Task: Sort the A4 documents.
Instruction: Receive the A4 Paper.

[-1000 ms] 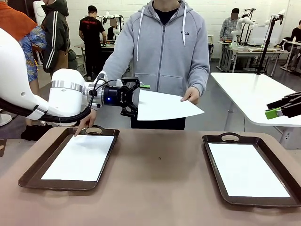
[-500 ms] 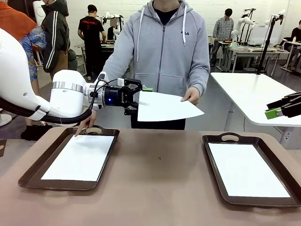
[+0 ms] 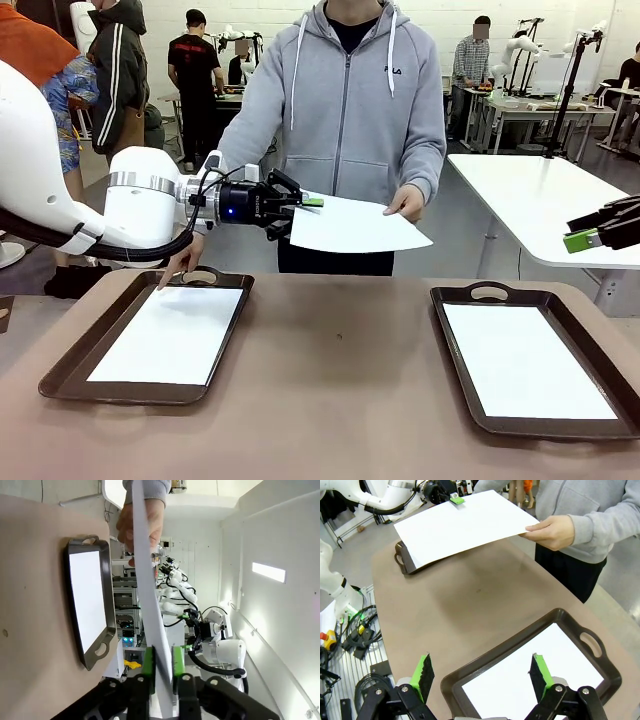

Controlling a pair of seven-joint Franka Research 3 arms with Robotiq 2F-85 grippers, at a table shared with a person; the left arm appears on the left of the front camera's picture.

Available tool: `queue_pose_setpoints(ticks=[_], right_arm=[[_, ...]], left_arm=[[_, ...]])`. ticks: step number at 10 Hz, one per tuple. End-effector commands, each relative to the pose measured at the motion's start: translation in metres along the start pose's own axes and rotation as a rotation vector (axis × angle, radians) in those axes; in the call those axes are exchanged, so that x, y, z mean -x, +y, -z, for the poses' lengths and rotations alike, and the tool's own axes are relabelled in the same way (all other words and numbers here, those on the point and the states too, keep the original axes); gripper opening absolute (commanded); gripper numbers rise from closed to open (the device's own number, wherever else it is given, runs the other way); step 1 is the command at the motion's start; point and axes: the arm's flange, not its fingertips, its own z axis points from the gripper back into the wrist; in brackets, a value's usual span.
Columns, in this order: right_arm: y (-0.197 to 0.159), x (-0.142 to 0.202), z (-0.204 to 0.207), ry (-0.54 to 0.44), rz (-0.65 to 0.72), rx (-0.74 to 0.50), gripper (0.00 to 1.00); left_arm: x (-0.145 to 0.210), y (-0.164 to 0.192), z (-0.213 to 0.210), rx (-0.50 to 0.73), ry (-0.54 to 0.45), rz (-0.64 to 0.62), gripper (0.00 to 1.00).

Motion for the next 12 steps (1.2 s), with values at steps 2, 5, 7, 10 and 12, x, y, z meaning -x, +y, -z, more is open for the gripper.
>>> queue_pose_setpoints(ticks=[2,5,7,10,12], right_arm=[[0.0001,0.0000,0.0009,-0.002,0.000,-0.004,1.00],[0.0001,0.0000,0.0009,-0.002,0.000,-0.004,1.00],[0.0001,0.0000,0.0009,-0.002,0.000,-0.004,1.00],[0.0001,0.0000,0.0009,-0.002,0.000,-0.004,1.00],[0.0001,0.0000,0.0009,-0.002,0.000,-0.004,1.00]], left_arm=[[0.0049,-0.0003,0.0018,-0.002,-0.031,0.018,0.00],[0.0053,-0.0003,0.0001,-0.025,-0.034,0.018,0.00],[0.0049,-0.0010,-0.0002,-0.029,-0.001,-0.006,0.00],[-0.0006,0.0007,-0.0009,-0.018,-0.016,0.001,0.00],[-0.0006,0.0007,-0.0009,-0.018,-0.016,0.001,0.00]])
